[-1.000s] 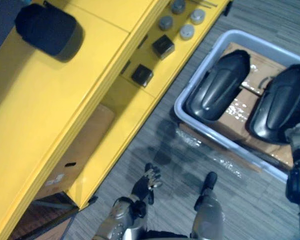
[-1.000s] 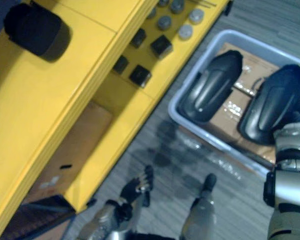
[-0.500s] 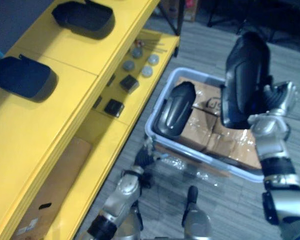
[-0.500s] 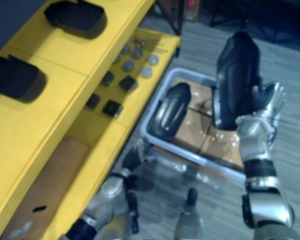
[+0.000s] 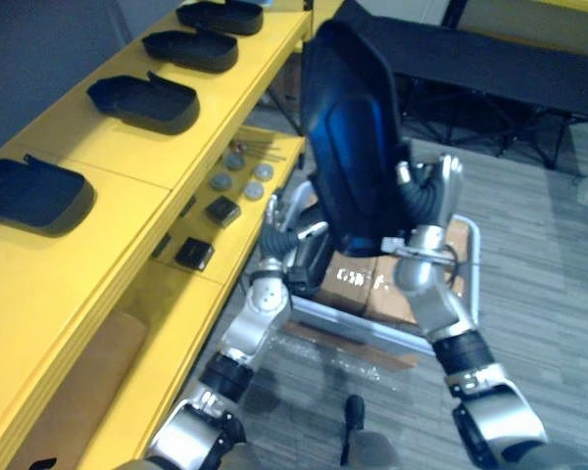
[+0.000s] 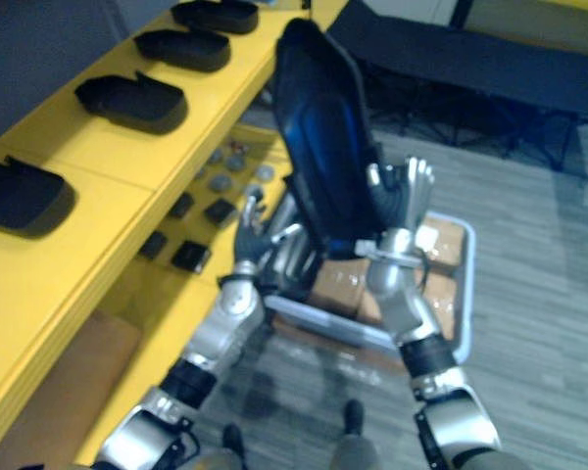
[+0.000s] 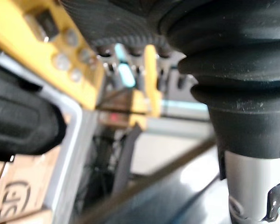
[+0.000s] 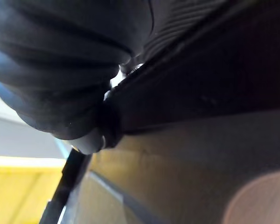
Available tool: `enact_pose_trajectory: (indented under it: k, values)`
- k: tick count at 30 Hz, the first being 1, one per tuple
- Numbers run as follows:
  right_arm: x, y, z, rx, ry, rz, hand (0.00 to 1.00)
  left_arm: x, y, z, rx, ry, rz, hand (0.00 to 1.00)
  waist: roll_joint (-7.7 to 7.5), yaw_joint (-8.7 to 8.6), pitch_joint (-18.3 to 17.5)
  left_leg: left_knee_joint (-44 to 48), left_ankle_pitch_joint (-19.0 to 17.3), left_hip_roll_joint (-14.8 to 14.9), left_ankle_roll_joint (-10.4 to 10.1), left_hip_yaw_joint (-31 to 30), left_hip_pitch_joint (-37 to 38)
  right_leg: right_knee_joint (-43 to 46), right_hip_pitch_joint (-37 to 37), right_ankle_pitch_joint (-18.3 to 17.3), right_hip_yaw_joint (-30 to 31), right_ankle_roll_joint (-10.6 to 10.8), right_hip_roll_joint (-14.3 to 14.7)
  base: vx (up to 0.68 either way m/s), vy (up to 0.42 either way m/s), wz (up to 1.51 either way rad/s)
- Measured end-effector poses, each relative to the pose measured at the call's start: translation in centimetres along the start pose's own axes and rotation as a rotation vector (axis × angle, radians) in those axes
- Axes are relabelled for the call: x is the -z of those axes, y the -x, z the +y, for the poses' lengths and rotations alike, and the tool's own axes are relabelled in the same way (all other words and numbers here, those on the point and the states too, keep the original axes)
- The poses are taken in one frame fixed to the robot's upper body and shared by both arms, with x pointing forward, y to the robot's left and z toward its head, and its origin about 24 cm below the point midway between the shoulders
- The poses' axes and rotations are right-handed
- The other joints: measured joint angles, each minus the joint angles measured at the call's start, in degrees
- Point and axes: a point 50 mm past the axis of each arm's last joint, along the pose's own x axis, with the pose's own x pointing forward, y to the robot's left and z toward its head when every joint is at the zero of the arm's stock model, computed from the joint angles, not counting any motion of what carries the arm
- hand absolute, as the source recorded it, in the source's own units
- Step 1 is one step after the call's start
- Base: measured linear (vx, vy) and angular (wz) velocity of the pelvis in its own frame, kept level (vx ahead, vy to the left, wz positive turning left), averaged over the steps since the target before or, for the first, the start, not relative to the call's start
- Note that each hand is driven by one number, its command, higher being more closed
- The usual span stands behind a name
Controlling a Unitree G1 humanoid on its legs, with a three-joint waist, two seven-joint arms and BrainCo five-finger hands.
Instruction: Walk over and take plastic housings, then place them on the shelf
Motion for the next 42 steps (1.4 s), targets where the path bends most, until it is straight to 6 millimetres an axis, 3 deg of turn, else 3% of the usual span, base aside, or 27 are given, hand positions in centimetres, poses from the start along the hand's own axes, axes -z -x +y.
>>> enact_pose_trajectory:
  k: [6,12,16,17,26,31,37,38,42]
  values:
    - [-1.4,1.2,1.7,-0.065,-0.046,-0.046,1.0,0.8,0.5,-1.3,0.091,0.056,0.052,0.0,-0.54,0.27,-0.4,0.3,0.0,-0.3,0.0,-0.2,0.1,0.0,0.3,0.4,-0.2,0.3,-0.4,-0.01,0.002,0.01]
    - [-1.2,1.6,1.9,-0.045,-0.061,-0.036,1.0,1.4,0.7,-1.6,0.112,0.039,0.076,0.0,-0.49,0.47,-0.6,0.8,0.0,-0.3,0.1,-0.3,0.4,-0.1,0.8,0.2,-0.4,0.2,-0.4,-0.03,0.004,0.0]
    - [-0.6,3.1,2.2,-0.085,-0.074,0.0,1.0,2.7,1.3,-1.5,0.101,0.02,0.115,0.0,0.17,0.53,-2.8,0.7,0.0,-0.2,0.0,-0.5,0.4,-0.2,0.8,0.1,-0.7,0.1,-0.4,0.0,0.003,0.02]
    - [-0.5,3.4,2.2,-0.09,-0.09,0.006,1.0,2.8,1.3,-1.4,0.093,0.024,0.11,1.0,0.22,0.56,-2.9,0.7,0.0,-0.2,0.0,-0.5,0.4,-0.1,0.9,0.1,-0.7,0.1,-0.4,0.0,0.0,0.0]
    - [0.2,6.5,2.6,-0.13,-0.155,0.117,1.0,1.5,1.4,-0.6,0.017,0.32,0.013,1.0,-0.15,0.63,-3.4,0.6,-0.1,-0.1,0.0,-0.3,0.9,-0.6,1.0,-0.1,-0.8,-0.1,-0.3,0.0,0.0,0.0]
    - [-0.7,6.5,2.6,-0.126,-0.195,0.098,1.0,1.7,1.3,-0.4,-0.003,0.445,0.057,1.0,-0.71,-0.3,-3.8,0.6,-0.1,-0.1,-0.1,-0.2,1.0,-0.6,1.1,-0.1,-0.8,-0.2,-0.3,0.0,0.0,0.0]
    - [-0.7,6.8,2.4,-0.123,-0.203,0.099,1.0,1.8,1.3,-0.6,0.018,0.465,0.078,1.0,-0.83,-0.45,-3.9,0.7,-0.2,0.0,-0.1,-0.1,1.0,-0.6,1.1,-0.1,-0.8,-0.3,-0.3,0.0,0.0,0.0]
    - [-0.6,6.9,2.4,-0.123,-0.202,0.105,0.0,1.9,1.3,-0.6,0.02,0.462,0.084,1.0,-0.85,-0.45,-3.9,0.7,-0.2,0.0,-0.1,-0.1,1.0,-0.6,1.1,-0.1,-0.8,-0.3,-0.3,0.0,0.0,0.0]
    - [-0.3,7.5,2.2,-0.123,-0.232,0.134,0.0,2.2,1.3,-0.8,0.034,0.435,0.115,1.0,-0.87,-0.47,-3.9,0.7,-0.2,0.1,-0.2,-0.1,1.0,-0.6,1.1,-0.1,-0.8,-0.3,-0.2,0.0,0.0,0.0]
